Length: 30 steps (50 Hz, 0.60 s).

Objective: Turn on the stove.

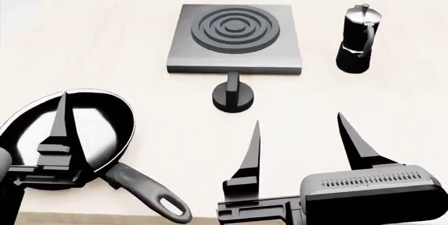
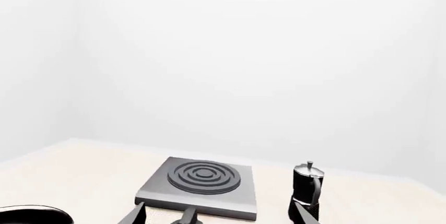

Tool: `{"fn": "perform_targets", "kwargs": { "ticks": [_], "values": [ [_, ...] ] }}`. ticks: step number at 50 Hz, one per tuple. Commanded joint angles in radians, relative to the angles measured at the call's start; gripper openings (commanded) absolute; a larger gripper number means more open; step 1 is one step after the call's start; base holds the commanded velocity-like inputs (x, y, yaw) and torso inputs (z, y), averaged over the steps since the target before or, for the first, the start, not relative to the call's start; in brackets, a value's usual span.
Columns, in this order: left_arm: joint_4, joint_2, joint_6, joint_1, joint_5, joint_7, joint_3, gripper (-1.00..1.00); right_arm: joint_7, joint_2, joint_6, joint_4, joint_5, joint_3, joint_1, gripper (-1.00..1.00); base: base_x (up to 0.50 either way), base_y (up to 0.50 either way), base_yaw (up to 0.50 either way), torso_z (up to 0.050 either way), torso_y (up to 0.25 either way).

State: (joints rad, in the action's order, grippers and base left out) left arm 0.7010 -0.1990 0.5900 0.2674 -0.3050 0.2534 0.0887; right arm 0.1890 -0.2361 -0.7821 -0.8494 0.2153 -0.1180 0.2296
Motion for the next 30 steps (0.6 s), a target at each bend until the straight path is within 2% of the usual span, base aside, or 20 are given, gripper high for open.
{"fn": "perform_targets", "kwargs": {
  "ticks": [1, 16, 30],
  "values": [
    [-0.002, -0.004, -0.004, 0.0, -0.012, 0.005, 0.001, 1.0, 0.005, -0.005, 0.007, 0.003, 0.004, -0.002, 0.0, 1.0, 0.0, 0.16, 0.0, 0.0, 0.0],
    [-0.021, -0.007, -0.019, 0.0, -0.017, 0.009, 0.01, 1.0, 0.01, -0.014, 0.012, 0.008, 0.009, -0.006, 0.0, 1.0, 0.0, 0.15, 0.0, 0.0, 0.0],
    [-0.002, -0.018, -0.009, 0.002, -0.017, 0.025, 0.019, 1.0, 0.018, -0.014, 0.014, 0.012, 0.018, -0.009, 0.004, 1.0, 0.0, 0.0, 0.0, 0.0, 0.0]
  ]
}}
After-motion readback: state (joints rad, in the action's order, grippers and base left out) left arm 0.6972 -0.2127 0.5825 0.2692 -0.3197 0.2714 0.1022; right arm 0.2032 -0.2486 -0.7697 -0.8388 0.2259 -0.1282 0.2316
